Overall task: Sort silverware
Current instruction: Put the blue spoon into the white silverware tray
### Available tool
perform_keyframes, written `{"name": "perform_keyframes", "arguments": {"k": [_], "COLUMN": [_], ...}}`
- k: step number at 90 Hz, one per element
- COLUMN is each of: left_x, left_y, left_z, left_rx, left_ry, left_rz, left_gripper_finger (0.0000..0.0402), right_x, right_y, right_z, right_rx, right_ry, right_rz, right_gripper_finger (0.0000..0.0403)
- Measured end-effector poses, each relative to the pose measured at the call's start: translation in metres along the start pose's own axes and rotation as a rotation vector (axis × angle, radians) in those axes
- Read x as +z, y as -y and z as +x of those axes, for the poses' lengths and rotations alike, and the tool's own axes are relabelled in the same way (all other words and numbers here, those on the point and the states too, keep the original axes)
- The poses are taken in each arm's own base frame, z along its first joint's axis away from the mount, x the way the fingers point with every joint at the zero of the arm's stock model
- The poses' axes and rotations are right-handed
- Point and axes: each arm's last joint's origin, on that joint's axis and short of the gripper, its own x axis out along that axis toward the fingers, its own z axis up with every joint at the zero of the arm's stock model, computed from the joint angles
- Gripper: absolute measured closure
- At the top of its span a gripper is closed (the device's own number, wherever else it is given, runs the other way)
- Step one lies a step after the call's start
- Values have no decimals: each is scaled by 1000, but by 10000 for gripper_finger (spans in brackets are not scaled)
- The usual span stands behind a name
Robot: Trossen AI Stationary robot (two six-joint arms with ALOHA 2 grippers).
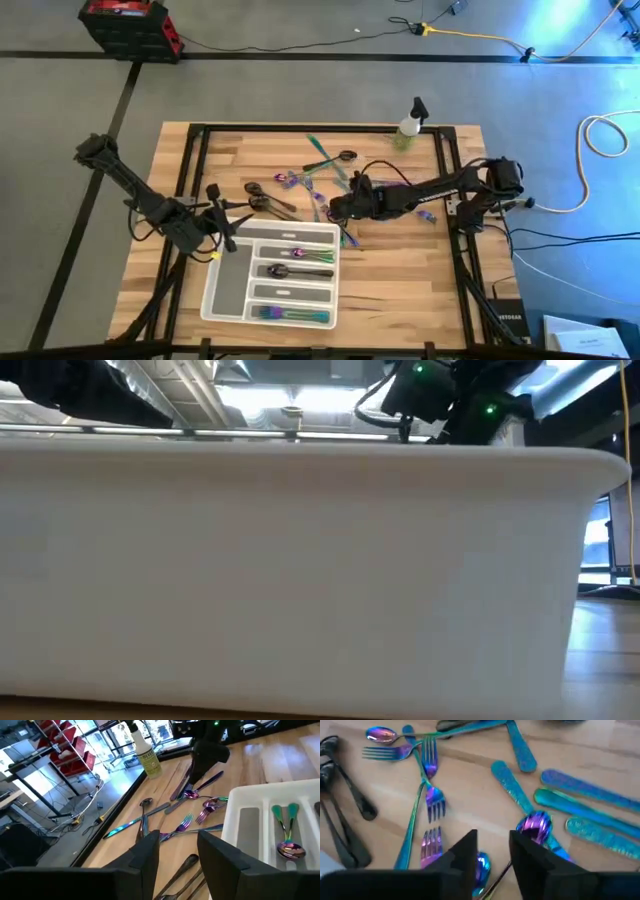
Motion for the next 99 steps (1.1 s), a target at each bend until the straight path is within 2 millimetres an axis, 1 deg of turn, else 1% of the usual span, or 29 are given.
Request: {"name": "perform_keyframes", "arguments": {"k": [9,20,46,60,73,85,91,99], "left_x": [0,0,0,-1,-1,-1,-1,-1], "left_y": [0,0,0,0,0,0,0,0], "left_z": [0,0,0,0,0,0,0,0], "left_rx": [0,0,-1,-1,-1,-1,-1,-1], "left_ry": [0,-1,-1,-3,-4,-4,-4,-4], "left_rz": [0,1,1,0,1,1,1,1], "left_gripper_finger": [283,283,283,283,283,283,283,283], "right_x": [-6,-15,-29,-39,-42,-42,-42,-42], "right_y": [0,-3,-1,2,2,3,3,4], "right_z": [1,5,22,33,39,40,40,40], "right_rx": [-9,-13,-70,-117,-133,-138,-139,-148], "right_ry": [-12,-30,-48,-59,-32,-20,-18,-17], "right_rz": [32,52,73,89,112,110,106,99], "right_gripper_finger": [267,259,285,287,288,289,298,324]}}
